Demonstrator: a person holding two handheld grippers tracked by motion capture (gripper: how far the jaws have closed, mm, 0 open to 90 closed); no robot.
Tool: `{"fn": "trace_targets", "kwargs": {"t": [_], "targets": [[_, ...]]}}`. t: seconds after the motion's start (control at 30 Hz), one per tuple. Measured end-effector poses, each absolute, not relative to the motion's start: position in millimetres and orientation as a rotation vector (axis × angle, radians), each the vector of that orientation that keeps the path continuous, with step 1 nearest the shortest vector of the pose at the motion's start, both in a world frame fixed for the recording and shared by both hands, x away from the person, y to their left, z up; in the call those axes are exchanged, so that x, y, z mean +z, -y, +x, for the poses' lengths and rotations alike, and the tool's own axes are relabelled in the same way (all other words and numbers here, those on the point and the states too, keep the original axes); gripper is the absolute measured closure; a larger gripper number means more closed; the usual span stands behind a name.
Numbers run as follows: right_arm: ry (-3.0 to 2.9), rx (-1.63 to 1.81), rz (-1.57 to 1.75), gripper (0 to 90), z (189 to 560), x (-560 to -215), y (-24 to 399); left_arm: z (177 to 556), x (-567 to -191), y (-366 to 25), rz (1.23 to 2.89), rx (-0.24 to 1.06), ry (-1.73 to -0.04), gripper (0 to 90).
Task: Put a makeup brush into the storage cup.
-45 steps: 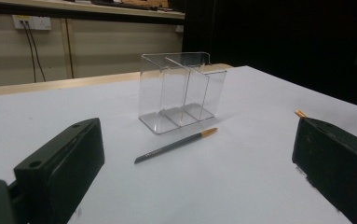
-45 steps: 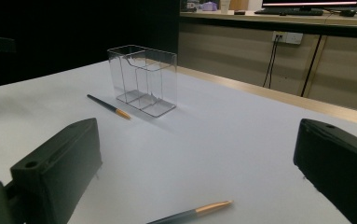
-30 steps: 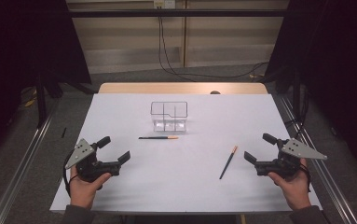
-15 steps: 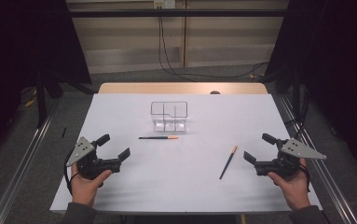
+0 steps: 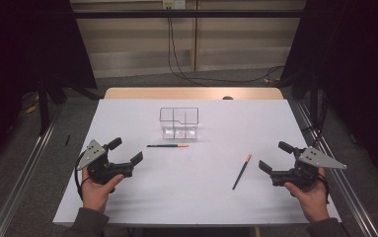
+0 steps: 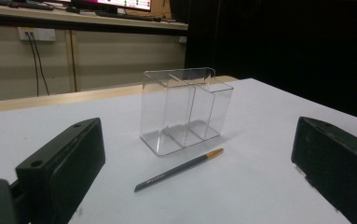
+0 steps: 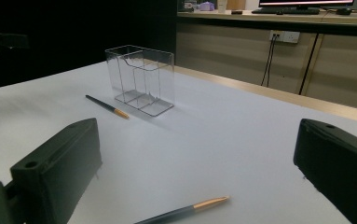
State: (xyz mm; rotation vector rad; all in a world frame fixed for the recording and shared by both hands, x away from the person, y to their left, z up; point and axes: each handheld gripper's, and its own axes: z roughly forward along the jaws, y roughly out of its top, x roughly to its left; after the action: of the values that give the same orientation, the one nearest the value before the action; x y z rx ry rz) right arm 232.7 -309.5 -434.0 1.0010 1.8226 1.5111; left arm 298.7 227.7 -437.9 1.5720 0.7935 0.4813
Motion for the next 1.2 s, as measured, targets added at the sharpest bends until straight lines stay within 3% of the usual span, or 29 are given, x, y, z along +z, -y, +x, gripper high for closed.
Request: {"fn": "trace_targets", "kwargs": {"t": [1.2], "targets": [[-1.835,1.531,0.999,0.5,236.6,-436.1,307.4,339.6,-449.6,-192.5,1.606,0.445,-0.795,3.0]]}}
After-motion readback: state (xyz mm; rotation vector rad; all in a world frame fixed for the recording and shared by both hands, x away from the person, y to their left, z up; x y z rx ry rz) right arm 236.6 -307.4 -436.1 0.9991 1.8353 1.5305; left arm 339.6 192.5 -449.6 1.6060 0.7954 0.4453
